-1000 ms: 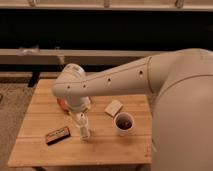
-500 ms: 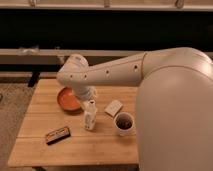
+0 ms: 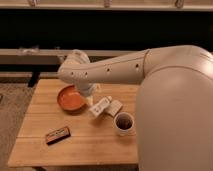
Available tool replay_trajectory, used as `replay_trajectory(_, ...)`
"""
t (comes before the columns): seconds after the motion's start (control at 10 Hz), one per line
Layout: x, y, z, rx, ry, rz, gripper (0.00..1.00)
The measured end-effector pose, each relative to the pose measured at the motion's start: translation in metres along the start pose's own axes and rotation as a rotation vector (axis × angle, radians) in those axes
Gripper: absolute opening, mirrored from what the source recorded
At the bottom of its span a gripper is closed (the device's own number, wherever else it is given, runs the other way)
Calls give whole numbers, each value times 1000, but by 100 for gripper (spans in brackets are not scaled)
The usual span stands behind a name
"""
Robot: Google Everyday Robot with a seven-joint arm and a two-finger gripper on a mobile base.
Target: Knock the bottle over
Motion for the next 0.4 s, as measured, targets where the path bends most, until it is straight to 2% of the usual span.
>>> replay_trajectory(0.2, 15, -9, -1, 58, 59, -16, 62)
replay_trajectory(0.4, 17, -11, -1, 63, 66, -19, 62)
